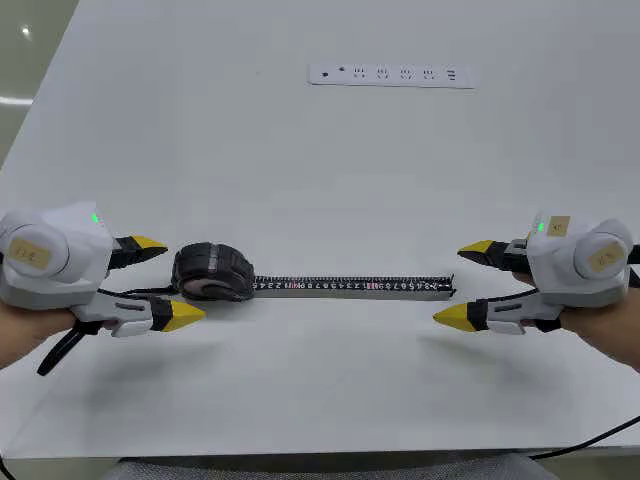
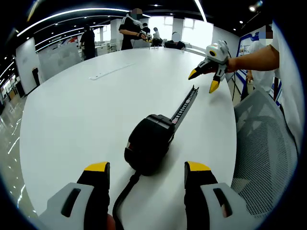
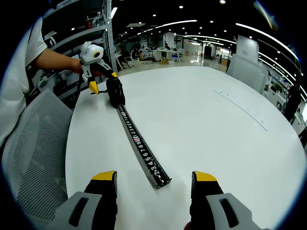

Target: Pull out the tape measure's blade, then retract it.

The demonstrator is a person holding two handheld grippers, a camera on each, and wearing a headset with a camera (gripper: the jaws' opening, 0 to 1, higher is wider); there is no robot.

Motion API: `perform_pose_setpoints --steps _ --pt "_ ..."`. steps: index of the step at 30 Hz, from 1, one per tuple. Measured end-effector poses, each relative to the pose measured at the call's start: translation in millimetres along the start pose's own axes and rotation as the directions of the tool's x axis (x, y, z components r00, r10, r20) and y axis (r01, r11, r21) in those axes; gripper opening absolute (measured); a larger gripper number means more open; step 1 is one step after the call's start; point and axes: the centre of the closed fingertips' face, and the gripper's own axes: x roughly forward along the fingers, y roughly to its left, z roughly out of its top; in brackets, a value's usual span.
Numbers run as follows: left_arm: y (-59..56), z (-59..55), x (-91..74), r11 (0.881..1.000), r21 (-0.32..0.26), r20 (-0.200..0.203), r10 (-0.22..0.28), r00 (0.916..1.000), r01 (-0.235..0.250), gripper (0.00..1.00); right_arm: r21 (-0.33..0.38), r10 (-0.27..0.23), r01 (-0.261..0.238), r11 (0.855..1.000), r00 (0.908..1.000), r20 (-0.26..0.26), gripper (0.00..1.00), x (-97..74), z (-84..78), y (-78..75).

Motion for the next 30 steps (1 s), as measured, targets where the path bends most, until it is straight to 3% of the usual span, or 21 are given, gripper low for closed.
perform_pose_setpoints --steps 3,9,21,30 --pt "-2.0 -2.2 -5.8 0.999 -0.044 0.015 0.010 0.9998 -0.009 0.62 0.015 -0.029 0.029 0.999 0.9996 0.007 0.67 -5.7 -1.2 1.5" --pt "-7.6 -1.3 -19.5 0.996 -0.066 0.048 0.057 0.9972 -0.054 0.66 0.021 -0.065 0.065 0.998 0.9978 0.011 0.76 -17.3 -0.6 10.3" --pt "-20.2 -5.8 -43.3 0.981 -0.161 0.105 0.128 0.9862 -0.110 0.73 0.050 -0.116 0.114 0.992 0.9927 0.032 0.84 -34.0 3.6 25.3" --pt "-26.1 -16.1 -60.8 0.970 -0.191 0.114 0.177 0.9776 -0.153 0.76 0.085 -0.161 0.155 0.984 0.9852 0.060 0.88 -45.2 7.0 32.0"
